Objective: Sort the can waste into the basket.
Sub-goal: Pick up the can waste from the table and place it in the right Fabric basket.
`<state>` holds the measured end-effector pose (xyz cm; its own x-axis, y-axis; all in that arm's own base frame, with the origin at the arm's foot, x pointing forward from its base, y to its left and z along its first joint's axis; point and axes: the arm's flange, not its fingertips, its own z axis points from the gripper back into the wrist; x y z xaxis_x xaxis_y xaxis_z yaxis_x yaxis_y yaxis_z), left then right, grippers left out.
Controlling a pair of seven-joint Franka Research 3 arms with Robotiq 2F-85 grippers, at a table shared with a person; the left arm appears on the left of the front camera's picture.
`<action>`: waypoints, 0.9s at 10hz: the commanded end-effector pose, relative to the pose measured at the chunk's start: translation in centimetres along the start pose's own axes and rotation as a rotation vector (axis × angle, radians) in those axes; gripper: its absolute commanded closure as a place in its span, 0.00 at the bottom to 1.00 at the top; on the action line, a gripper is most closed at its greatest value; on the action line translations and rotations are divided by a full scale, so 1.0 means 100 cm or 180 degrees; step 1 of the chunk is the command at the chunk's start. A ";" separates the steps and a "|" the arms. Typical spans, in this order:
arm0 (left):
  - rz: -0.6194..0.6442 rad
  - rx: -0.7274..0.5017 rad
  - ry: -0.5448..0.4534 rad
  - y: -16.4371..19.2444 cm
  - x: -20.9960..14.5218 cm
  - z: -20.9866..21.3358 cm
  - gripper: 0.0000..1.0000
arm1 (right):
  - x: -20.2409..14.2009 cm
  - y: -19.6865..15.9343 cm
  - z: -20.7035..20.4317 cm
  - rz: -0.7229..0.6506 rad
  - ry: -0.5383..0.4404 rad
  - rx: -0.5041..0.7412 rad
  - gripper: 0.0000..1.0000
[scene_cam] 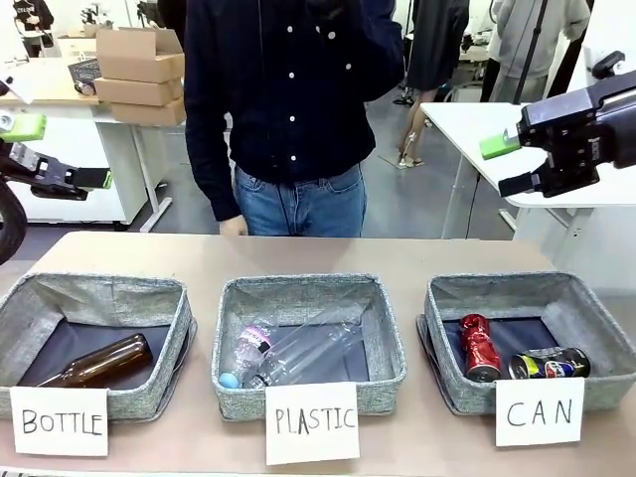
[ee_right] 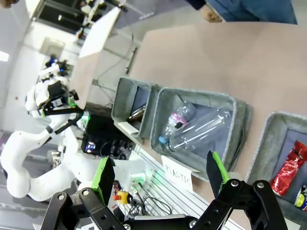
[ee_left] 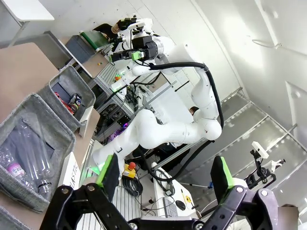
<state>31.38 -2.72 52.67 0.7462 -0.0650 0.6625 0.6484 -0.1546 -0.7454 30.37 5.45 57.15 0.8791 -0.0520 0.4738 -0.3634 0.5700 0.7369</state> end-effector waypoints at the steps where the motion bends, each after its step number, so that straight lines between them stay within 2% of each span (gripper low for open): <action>1: 0.0024 -0.0034 -0.0062 -0.004 0.003 -0.003 0.00 | 0.003 0.003 0.002 0.0055 0.0017 -0.0019 0.00; 9: 0.0024 -0.0034 -0.0062 -0.004 0.003 -0.003 0.00 | 0.003 0.003 0.002 0.0055 0.0017 -0.0019 0.00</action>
<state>31.38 -2.72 52.67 0.7462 -0.0650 0.6625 0.6484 -0.1546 -0.7454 30.35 5.44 57.13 0.8801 -0.0507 0.4721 -0.3629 0.5695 0.7376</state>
